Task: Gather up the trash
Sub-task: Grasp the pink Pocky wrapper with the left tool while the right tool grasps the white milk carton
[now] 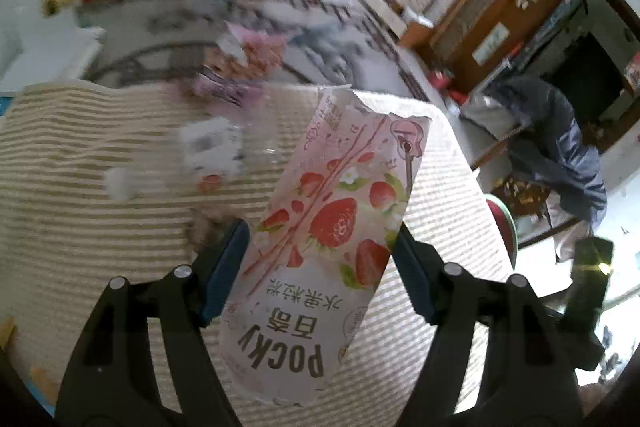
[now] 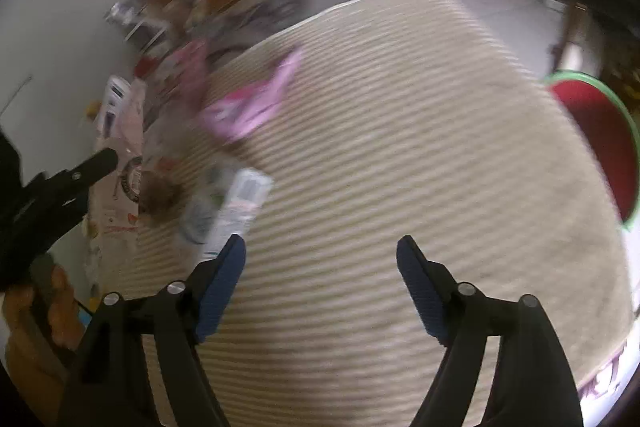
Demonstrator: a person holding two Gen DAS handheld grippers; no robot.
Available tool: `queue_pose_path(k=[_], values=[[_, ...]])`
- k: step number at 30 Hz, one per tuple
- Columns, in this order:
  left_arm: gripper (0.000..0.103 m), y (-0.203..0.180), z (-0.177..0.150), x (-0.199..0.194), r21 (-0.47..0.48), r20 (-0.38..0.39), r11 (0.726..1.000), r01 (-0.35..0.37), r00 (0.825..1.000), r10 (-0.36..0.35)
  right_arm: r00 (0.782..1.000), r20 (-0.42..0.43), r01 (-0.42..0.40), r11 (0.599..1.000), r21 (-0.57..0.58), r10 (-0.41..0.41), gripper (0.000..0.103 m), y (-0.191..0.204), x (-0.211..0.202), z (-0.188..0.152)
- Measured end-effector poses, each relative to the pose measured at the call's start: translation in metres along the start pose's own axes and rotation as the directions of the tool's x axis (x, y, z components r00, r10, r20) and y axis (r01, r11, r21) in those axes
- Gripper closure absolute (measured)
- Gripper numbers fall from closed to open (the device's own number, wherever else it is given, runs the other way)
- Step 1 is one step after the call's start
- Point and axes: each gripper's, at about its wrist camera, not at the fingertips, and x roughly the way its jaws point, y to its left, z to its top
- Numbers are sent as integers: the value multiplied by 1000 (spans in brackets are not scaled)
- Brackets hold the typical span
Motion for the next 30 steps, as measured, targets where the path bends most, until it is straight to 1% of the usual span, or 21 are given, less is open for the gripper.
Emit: queue_pose_path(k=[2,4,9,11,14,15,16,17,18,19,21,24,27,30], values=[[34,4,-8,-14,-12,29,999,-34,999,34,999,-34,-21,999,-32,19,21,23,18,5],[34,12,-18,-24,-28,32,998,-58,998,59,998,-64,-28,999,-35,26,20,42,37,9],[34,36,-38,-27,-87,-1,992,-94,996,94,996,-92,5,999,51,0,19,65,71,23],[34,44,-47,-30,-111,-17,989,-99,995,97,995,-99,26,997,68,-19,17,68,78,25],[34,52,-56,-32,-133,-37,986,-105,994,101,984,-162,87,994,66,-76,16,75,101,26],[34,53,-59,-31,-136,-42,985,-106,994,101,984,-160,90,994,67,-78,14,75,102,25],[34,55,-61,-30,-140,-48,985,-105,994,100,988,-135,87,995,50,-79,15,78,99,25],[34,56,-62,-29,-141,-53,985,-103,994,96,990,-125,70,997,26,-67,19,81,98,24],[34,56,-63,-28,-141,-58,985,-100,994,93,991,-119,64,998,-7,-64,29,83,97,24],[34,55,-64,-25,-139,-66,986,-97,994,88,991,-116,63,996,-62,-69,34,85,95,23],[34,53,-66,-19,-129,-86,988,-87,993,76,991,-112,63,991,-117,-76,39,84,91,22],[34,46,-70,-8,-105,-117,992,-65,992,52,991,-112,57,981,-183,-78,42,74,79,15],[34,39,-75,4,-83,-157,995,-46,987,32,985,-159,28,978,-207,-62,42,57,68,6],[34,31,-80,12,-53,-183,998,-34,983,23,981,-162,66,969,-239,-107,42,38,47,-12]])
